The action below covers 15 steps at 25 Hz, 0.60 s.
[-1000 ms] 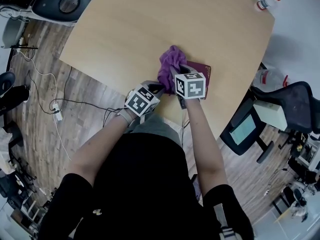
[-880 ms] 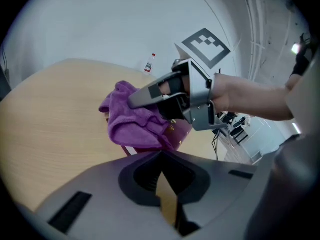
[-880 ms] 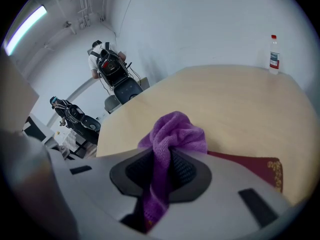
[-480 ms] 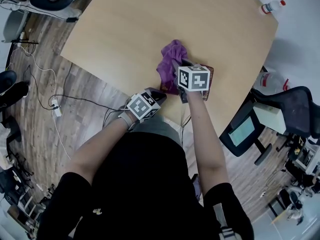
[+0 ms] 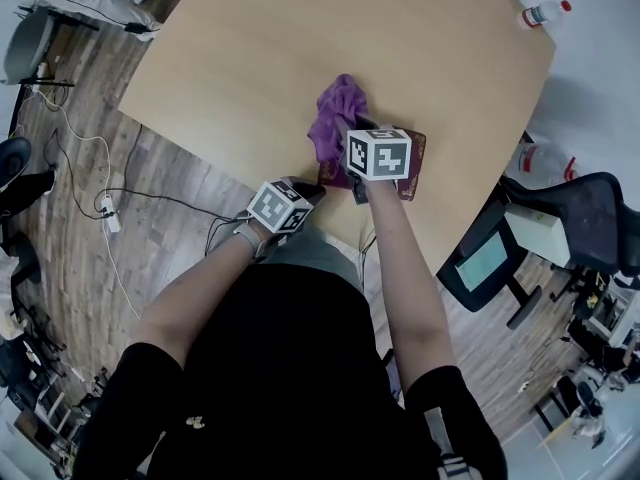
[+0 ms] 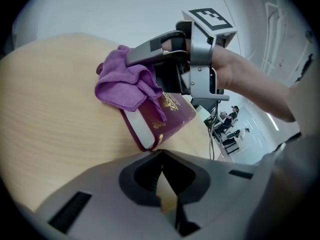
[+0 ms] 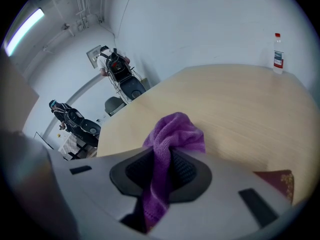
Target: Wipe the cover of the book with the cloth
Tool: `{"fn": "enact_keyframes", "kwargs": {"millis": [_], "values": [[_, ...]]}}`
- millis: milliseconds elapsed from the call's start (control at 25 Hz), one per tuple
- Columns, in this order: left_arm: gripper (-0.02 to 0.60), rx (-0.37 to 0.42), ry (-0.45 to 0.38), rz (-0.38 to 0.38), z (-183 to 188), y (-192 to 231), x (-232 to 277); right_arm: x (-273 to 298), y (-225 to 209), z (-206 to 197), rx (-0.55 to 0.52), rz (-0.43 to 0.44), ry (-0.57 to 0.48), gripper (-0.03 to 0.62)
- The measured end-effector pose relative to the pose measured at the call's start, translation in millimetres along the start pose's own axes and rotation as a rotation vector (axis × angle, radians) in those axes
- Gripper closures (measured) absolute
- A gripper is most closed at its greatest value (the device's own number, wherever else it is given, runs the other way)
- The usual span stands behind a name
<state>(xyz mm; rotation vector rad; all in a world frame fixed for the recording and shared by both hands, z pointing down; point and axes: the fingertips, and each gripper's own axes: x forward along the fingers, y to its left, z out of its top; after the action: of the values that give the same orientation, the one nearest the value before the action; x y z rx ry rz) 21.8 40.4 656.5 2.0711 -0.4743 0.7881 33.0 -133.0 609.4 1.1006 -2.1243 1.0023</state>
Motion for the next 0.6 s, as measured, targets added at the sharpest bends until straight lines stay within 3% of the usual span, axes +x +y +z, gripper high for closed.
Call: {"fn": "enact_keyframes", "kwargs": {"millis": [600], "values": [[0.561, -0.025, 0.021, 0.017, -2.4, 7.7, 0.8, -13.5, 33.1, -39.4, -0.042, 0.059, 0.025, 0.511]]}}
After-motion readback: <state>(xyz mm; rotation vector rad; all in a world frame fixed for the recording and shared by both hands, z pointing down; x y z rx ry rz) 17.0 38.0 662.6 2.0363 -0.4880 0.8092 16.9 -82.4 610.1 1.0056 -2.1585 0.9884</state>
